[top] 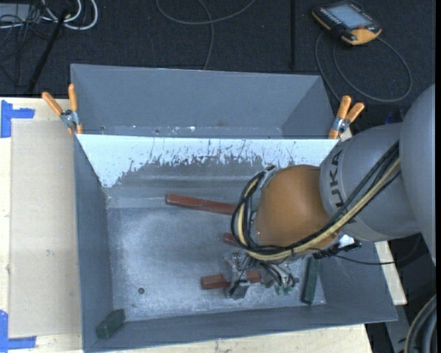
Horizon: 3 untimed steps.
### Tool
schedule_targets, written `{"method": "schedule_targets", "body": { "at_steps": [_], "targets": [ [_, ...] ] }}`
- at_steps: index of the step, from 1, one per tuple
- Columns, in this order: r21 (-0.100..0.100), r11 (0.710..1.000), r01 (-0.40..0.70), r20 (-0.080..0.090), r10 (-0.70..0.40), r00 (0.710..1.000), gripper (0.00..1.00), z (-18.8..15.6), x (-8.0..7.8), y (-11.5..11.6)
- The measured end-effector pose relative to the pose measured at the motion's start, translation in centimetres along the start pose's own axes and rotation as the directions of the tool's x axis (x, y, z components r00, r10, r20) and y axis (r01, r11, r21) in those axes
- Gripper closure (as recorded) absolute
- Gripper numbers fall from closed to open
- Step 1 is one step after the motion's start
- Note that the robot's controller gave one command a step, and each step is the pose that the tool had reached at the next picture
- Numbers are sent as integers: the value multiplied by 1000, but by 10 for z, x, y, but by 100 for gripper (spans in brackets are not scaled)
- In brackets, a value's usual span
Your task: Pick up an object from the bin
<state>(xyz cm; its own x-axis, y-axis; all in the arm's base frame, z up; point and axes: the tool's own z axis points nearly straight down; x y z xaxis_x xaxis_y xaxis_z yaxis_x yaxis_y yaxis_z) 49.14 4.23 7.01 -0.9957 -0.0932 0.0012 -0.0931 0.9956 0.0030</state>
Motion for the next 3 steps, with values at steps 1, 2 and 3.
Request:
{"method": "schedule_targets", "body": {
  "at_steps": [1, 2, 3],
  "targets": [
    [3, 1000, -14, 0, 14, 1000, 100, -111, 9, 62],
    [3, 1000, -15, 0, 15, 1000, 100, -111, 9, 62],
    [4, 1000, 9, -4, -9, 1000, 100, -150, 7, 74]
  ]
}}
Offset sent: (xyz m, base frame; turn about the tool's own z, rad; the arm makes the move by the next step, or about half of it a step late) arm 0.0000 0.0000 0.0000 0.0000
